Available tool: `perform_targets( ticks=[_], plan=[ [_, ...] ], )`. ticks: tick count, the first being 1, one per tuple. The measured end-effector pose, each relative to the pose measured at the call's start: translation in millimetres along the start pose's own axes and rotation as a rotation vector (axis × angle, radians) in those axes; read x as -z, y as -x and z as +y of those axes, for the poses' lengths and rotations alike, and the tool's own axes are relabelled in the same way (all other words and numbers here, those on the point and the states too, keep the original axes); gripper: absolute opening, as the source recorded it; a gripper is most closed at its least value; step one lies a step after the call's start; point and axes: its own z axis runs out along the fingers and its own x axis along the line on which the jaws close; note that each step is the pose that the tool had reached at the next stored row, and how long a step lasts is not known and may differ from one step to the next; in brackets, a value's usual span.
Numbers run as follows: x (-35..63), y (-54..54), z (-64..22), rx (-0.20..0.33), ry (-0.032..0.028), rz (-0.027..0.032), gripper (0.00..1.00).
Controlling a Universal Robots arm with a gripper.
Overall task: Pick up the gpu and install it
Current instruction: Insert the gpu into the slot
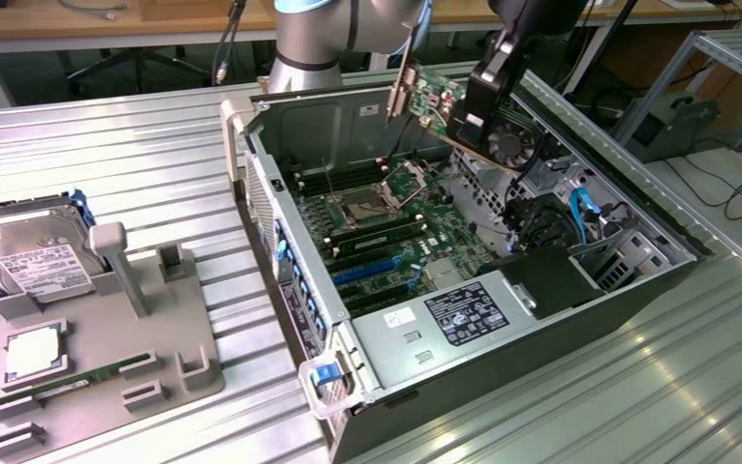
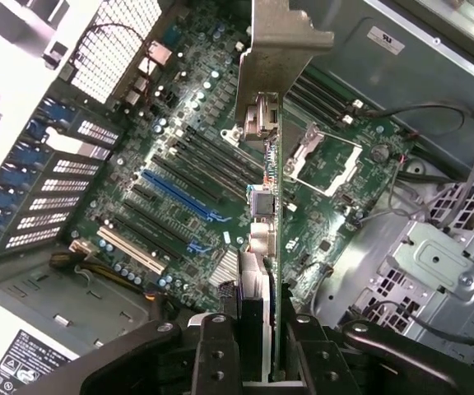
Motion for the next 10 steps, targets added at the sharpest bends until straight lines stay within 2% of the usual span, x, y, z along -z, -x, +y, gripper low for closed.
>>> perform_targets(
  ticks=[10],
  plan=[
    [0.1, 0.0, -0.1, 0.07, -0.0004, 0.0027, 0.27]
  ],
)
